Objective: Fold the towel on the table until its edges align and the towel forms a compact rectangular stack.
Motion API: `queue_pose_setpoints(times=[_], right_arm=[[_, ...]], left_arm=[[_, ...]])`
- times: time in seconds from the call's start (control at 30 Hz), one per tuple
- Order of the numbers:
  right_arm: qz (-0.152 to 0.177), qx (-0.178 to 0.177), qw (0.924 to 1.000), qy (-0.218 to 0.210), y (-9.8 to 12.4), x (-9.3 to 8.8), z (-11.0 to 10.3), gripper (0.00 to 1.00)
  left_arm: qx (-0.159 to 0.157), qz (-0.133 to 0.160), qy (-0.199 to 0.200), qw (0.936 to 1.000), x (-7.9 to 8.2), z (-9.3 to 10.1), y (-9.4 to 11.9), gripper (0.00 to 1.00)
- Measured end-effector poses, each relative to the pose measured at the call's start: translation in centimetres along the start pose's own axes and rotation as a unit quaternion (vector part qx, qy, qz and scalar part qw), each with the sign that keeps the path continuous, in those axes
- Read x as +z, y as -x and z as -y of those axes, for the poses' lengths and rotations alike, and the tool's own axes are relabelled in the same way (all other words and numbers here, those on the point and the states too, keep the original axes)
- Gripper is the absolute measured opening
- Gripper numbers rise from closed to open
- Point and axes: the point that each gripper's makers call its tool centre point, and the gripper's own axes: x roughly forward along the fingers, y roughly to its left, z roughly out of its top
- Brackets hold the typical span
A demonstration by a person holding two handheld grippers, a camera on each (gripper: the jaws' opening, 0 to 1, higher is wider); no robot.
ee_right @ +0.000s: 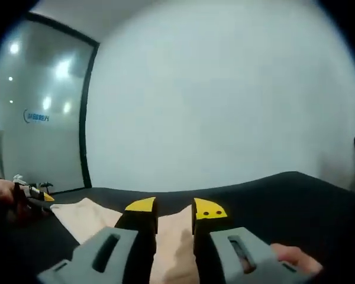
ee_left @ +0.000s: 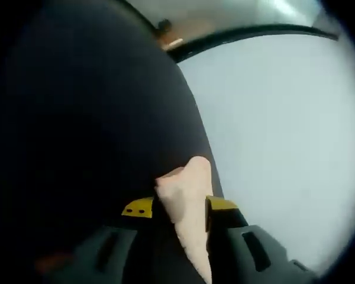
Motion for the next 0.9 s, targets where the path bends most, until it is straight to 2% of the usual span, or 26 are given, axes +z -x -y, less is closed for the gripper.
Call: queue_pose_setpoints(times=[0.07, 0.1, 0.13, 0.17, 0.23, 0.3, 0.33, 0.4, 0.47, 0.53, 0.6, 0.63, 0.67, 0.9], right_arm=[[-0.001, 0.001, 1.0000, -0.010, 0.0, 0.0, 0.0, 0.20], [-0.001, 0.001, 0.9999, -0.013, 0.0, -0.1, 0.0, 0.19], [-0.002, 0.002, 0.9999, -0.014, 0.0, -0.1, 0.0, 0.19], [-0.002, 0.003, 0.9999, -0.014, 0.0, -0.1, -0.1, 0.19], [-0.009, -0.003, 0.9999, 0.004, -0.2, -0.6, -0.1, 0.19], [-0.005, 0.004, 0.9999, -0.008, -0.2, -0.2, -0.2, 0.19], [-0.004, 0.004, 1.0000, -0.008, -0.1, -0.1, -0.2, 0.19], [-0.002, 0.000, 1.0000, -0.005, 0.0, 0.0, 0.0, 0.18], [-0.003, -0.005, 0.9999, -0.009, -0.1, -0.1, 0.3, 0.18], [0.000, -0.005, 0.9998, -0.020, 0.0, 0.1, 0.5, 0.18], [0.003, -0.008, 0.9998, -0.021, 0.1, 0.3, 0.5, 0.18], [0.005, -0.008, 0.9997, -0.022, 0.1, 0.4, 0.5, 0.18], [0.007, -0.007, 0.9997, -0.023, 0.1, 0.5, 0.5, 0.18], [0.006, -0.016, 0.9996, -0.022, -0.1, 0.4, 1.2, 0.18]], left_arm=[[0.014, 0.001, -0.008, 0.9999, -0.2, -0.1, -0.1, 0.24], [0.033, 0.001, -0.023, 0.9992, -0.2, -0.5, -0.2, 0.21], [0.043, 0.004, -0.026, 0.9988, 0.3, -0.5, -0.6, 0.19], [0.043, 0.007, -0.025, 0.9987, 0.4, -0.2, -0.9, 0.19], [0.054, 0.015, -0.041, 0.9976, -0.2, 0.2, -0.9, 0.18], [0.067, 0.014, -0.052, 0.9963, 0.3, 0.1, -1.6, 0.13], [0.066, 0.007, -0.080, 0.9945, 0.6, 0.2, -2.0, 0.11], [0.046, 0.010, -0.101, 0.9938, 0.7, 1.1, -2.2, 0.08], [0.036, 0.026, -0.128, 0.9908, 1.6, 1.8, -2.4, 0.07], [0.021, 0.036, -0.162, 0.9859, 1.6, 3.0, -2.1, 0.07], [0.014, 0.033, -0.239, 0.9704, 0.6, 4.7, -1.5, 0.07], [0.003, 0.040, -0.265, 0.9634, 0.3, 5.8, -1.4, 0.07], [-0.003, 0.043, -0.279, 0.9593, -0.1, 6.5, -1.2, 0.07], [-0.039, 0.017, -0.300, 0.9530, -4.3, 9.8, -1.7, 0.06]])
